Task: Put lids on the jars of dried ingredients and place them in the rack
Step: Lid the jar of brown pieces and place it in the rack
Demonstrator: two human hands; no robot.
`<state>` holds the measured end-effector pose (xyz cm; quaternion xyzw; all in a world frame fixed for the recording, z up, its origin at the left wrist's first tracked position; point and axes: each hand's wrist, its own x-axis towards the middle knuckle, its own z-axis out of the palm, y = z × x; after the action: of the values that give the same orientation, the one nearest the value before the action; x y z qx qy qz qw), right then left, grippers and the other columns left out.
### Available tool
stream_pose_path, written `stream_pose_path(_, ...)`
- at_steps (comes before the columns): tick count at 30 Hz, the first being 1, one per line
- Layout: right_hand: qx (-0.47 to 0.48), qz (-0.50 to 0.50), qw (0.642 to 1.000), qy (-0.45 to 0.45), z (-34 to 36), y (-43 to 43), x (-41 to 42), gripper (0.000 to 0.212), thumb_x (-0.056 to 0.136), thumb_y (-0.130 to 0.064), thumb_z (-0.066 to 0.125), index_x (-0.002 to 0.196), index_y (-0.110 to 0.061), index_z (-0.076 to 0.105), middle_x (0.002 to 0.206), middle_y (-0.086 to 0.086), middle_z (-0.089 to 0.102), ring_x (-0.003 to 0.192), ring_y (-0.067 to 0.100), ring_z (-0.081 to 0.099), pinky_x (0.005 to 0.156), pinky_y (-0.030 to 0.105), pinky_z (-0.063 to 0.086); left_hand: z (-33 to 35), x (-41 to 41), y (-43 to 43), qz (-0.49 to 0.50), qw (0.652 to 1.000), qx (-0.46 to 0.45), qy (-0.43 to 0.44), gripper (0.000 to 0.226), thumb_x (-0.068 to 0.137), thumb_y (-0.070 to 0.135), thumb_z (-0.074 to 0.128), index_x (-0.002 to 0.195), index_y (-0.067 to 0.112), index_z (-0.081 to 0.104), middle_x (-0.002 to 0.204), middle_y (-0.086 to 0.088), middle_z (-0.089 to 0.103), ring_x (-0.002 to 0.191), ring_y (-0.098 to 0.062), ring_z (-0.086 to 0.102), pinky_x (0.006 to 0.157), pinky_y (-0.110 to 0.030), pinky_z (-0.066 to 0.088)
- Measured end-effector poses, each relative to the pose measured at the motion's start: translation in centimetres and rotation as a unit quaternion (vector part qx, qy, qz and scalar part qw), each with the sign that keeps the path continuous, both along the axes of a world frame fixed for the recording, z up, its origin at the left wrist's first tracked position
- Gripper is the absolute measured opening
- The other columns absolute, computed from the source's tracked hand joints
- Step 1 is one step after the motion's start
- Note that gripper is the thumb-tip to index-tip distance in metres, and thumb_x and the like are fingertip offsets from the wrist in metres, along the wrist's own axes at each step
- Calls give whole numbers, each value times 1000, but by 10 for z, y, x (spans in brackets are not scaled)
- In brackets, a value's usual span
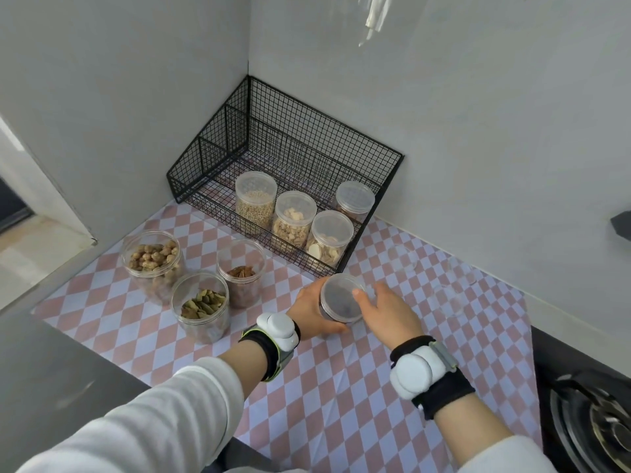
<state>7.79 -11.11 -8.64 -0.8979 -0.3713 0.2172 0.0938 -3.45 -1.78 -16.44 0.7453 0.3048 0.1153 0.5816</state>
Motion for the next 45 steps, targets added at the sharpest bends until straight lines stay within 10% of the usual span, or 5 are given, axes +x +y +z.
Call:
stream_pose_path(4, 81, 26, 990, 108, -2, 9, -4, 52, 96, -35, 40, 143, -16, 29, 149, 6, 37, 136, 22, 37, 110, 36, 31, -1, 1, 0, -2, 1000, 3, 7, 95, 55, 29, 86, 136, 22, 36, 136, 1, 48, 125, -11, 40, 101, -24, 29)
stream_pose_path(9, 9, 17, 999, -50, 2, 6, 0, 57, 94, -47, 32, 139, -12, 32, 122, 13, 61, 113, 28, 56, 92, 41, 47, 0, 0, 0, 2, 1000, 10, 18, 89, 62, 18, 85, 136, 21, 37, 136, -1, 48, 124, -11, 39, 99, -21, 27)
stream_pose_path(24, -48, 123, 991, 23, 7, 10, -4, 99, 74, -53, 65, 147, -22, 7, 146, 11, 28, 132, 27, 37, 101, 40, 41, 6, 4, -2, -8, 999, 43, 27, 87, 57, 35, 78, 134, 20, 41, 131, 0, 54, 122, -15, 50, 95, -21, 35)
stream_pose_path(33, -59, 53, 989, -127, -3, 19, -22, 89, 66, -79, 48, 124, -11, 42, 122, 12, 50, 112, 28, 50, 85, 39, 46, -1, 3, -3, 8, 998, 32, 47, 90, 53, 45, 76, 134, 31, 39, 131, 6, 53, 123, -14, 48, 105, -37, 41)
stream_pose_path(45, -40, 94, 992, -78, 5, 19, -18, 86, 66, -66, 61, 133, -18, 34, 124, 10, 41, 116, 29, 47, 89, 38, 47, 7, 6, -1, 0, 998, 25, 55, 86, 64, 25, 81, 136, 22, 34, 134, 0, 51, 122, -17, 49, 97, -26, 39)
